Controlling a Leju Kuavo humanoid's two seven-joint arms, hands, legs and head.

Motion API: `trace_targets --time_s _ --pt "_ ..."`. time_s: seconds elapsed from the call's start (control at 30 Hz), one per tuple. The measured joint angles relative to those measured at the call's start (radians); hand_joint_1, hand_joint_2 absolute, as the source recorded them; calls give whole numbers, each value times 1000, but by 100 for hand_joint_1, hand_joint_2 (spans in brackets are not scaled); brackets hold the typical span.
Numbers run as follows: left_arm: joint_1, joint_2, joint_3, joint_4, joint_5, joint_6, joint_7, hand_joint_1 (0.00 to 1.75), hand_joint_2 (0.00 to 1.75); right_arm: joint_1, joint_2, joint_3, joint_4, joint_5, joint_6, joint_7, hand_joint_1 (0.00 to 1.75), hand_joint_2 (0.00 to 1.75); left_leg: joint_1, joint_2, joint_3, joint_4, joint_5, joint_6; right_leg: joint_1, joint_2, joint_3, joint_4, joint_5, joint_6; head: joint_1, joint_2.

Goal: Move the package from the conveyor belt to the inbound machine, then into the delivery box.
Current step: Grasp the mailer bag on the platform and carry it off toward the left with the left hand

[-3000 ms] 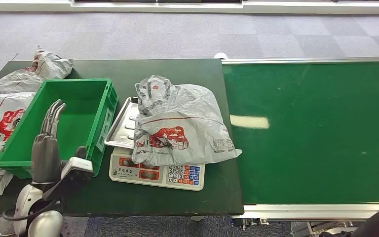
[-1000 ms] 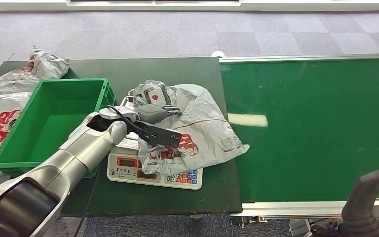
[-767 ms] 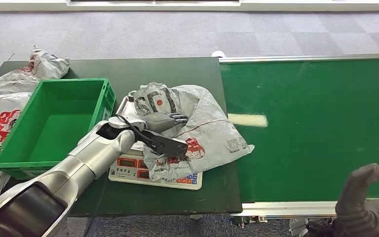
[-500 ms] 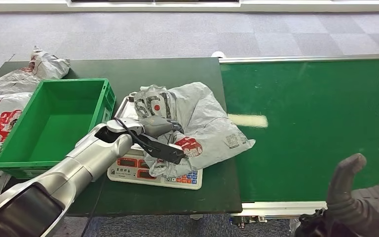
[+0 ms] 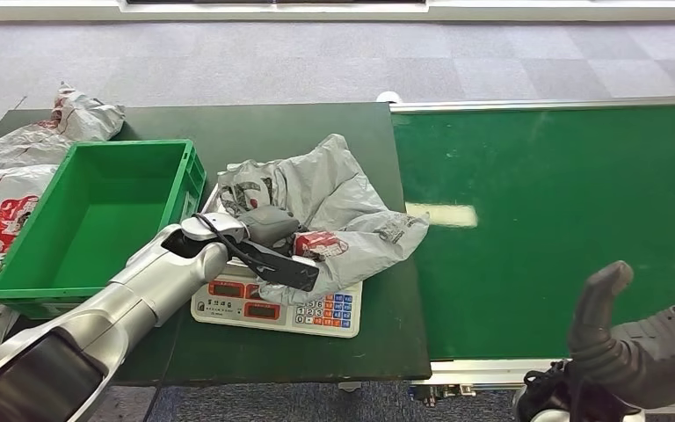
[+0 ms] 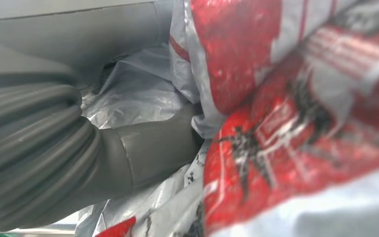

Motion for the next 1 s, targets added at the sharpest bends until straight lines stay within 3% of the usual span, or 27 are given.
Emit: trace_targets --time_s 0.23,0.53,0.83,1.0 --pt "-4 40 -1 -56 9 7 23 175 175 2 -20 1 -1 -20 0 14 0 175 0 0 0 0 1 0 0 0 -1 0 0 0 0 0" --pt "-93 113 6 -198 3 14 77 175 175 42 -28 1 -39 -28 0 2 0 175 0 -1 -2 0 2 0 0 -1 -3 0 1 0 0 0" --pt "-289 223 63 -257 -48 19 145 175 175 124 -32 -5 -98 -34 0 -4 0 175 0 1 -3 0 2 0 0 1 -5 1 1 0 0 0" --pt "-343 270 82 -258 -56 26 164 175 175 148 -40 -12 -119 -43 0 -4 0 175 0 -1 -4 0 2 0 0 1 -5 2 0 0 0 0"
